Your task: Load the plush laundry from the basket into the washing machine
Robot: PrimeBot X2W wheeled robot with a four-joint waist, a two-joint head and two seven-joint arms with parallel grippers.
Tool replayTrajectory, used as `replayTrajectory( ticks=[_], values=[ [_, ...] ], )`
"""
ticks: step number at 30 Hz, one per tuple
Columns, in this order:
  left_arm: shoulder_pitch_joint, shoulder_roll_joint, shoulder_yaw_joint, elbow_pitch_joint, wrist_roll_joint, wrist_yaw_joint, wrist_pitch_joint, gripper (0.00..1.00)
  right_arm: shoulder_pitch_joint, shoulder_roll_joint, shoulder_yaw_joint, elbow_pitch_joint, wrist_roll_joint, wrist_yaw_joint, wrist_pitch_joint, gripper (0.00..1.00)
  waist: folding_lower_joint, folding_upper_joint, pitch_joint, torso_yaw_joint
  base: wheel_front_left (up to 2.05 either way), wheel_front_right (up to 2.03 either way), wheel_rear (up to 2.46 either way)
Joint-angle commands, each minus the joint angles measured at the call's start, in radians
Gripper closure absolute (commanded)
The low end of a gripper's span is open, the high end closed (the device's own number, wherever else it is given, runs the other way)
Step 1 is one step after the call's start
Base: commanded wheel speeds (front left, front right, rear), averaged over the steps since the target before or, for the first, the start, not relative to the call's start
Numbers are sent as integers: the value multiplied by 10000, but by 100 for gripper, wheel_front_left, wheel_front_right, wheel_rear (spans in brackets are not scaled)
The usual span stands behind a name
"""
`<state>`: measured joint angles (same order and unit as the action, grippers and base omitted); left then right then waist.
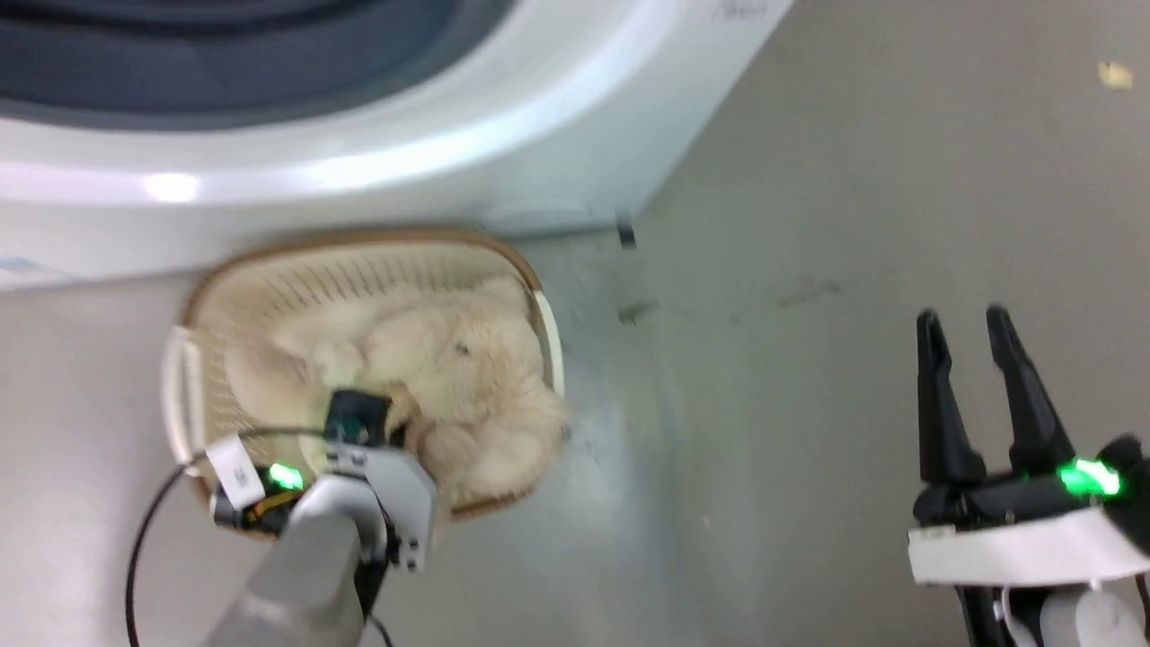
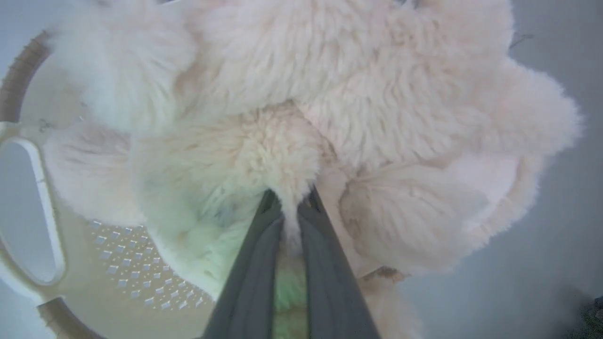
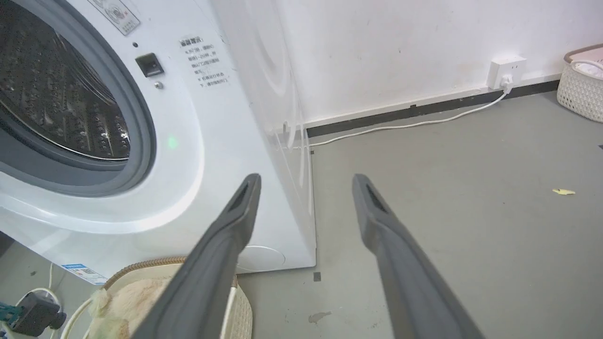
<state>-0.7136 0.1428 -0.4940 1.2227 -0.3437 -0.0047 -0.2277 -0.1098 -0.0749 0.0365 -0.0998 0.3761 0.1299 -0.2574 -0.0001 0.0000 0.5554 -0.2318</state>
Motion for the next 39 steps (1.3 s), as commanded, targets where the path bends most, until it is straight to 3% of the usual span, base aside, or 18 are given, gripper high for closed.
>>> replayTrajectory(
  ticks=[1, 5, 11, 21, 30, 39],
  values=[
    [175, -2, -4, -108, -21, -53, -139, 100, 174, -52, -20, -54, -90, 8, -44, 0, 1, 0, -1289, 675, 0, 0, 0],
    [952, -32, -27, -706, 19, 4, -322, 100, 731, -46, -74, -111, -351, 8, -44, 0, 1, 0, -2305, 1009, 0, 0, 0],
    [2606, 161, 304, -3319, 226, 355, -337, 100, 1555, 34, -165, -157, -683, 8, -44, 0, 1, 0, -3532, 1411, 0, 0, 0],
    [4770, 497, 1055, -7382, 875, 1004, -339, 100, 2143, 167, -174, -290, -985, 8, -44, 0, 1, 0, -4346, 1729, 0, 0, 0],
    [4630, 991, 1412, -9684, 1870, 1539, -340, 100, 2054, 220, -235, -435, -908, 8, -44, 0, 1, 0, -3957, 1716, 0, 0, 0],
    [2061, 1657, 1796, -9922, 2162, 1416, 825, 100, 1147, 1, -112, -673, -623, 8, -44, 0, 1, 0, -2190, 998, 0, 0, 0]
  ],
)
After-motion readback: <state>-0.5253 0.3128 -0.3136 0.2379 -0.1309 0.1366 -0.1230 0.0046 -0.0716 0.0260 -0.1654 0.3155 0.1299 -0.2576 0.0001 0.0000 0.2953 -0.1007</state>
